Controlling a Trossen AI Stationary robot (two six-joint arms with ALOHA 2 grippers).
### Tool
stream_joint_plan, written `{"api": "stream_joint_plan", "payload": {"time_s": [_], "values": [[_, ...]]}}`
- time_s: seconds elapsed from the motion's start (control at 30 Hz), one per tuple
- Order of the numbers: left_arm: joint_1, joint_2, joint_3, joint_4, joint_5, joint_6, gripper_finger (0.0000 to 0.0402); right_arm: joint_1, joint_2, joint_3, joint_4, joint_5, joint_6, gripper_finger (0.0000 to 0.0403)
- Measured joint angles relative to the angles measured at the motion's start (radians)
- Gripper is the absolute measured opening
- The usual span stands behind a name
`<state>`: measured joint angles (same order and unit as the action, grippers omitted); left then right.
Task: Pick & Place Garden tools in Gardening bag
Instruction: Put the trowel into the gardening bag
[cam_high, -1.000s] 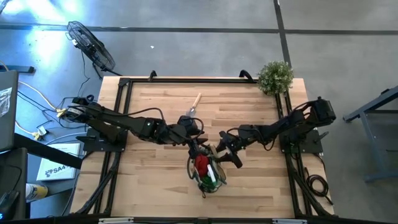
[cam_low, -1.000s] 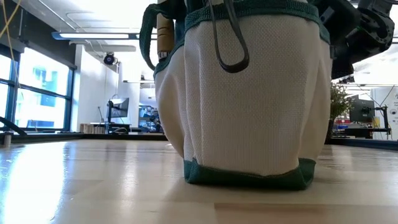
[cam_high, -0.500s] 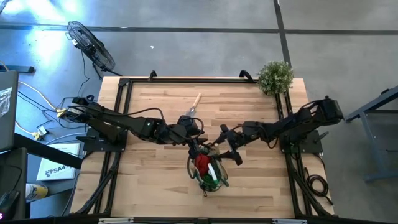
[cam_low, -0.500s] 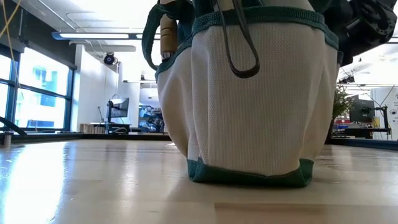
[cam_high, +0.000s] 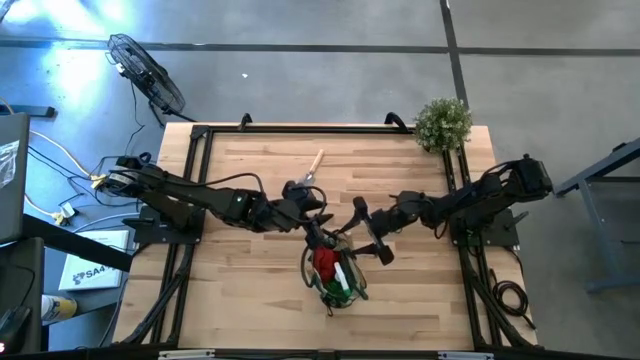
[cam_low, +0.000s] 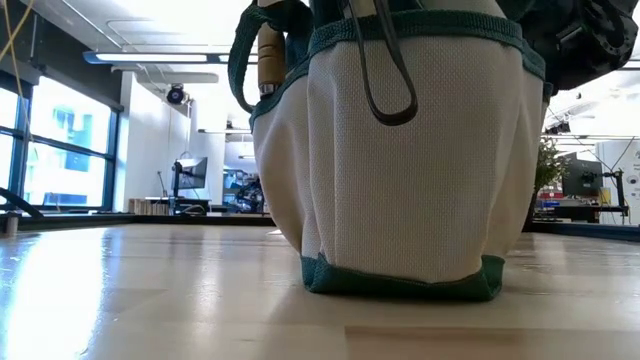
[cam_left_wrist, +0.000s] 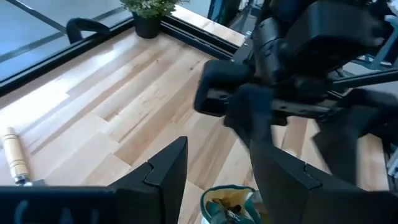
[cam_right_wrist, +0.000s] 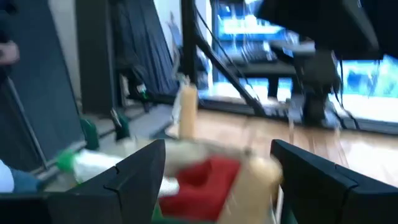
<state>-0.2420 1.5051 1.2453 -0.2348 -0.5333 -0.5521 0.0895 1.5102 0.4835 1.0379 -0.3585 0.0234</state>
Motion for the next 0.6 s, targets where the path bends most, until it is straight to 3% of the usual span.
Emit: {"api": "stream_joint_plan", "payload": {"time_s": [0.2,0.3,0.5,0.6], "values": [[0.001,0.0,0.0,-0.021,-0.035,0.021,0.0168,-0.001,-0.067,0.0,0.014,0.033,-0.002,0.0284],[0.035,-0.004,0.009,-0.123,-0.028,-0.033,0.0168,-0.001,-0.138,0.001,-0.016,0.034,0.014,0.0284],[0.243,-0.015,0.129,-0.503,0.091,-0.129,0.0168,0.008,-0.338,0.002,-0.163,-0.116,0.097,0.0284],[0.41,-0.01,0.198,-0.524,0.284,-0.132,0.0168,0.026,-0.416,0.002,-0.245,-0.177,0.139,0.0284]]}}
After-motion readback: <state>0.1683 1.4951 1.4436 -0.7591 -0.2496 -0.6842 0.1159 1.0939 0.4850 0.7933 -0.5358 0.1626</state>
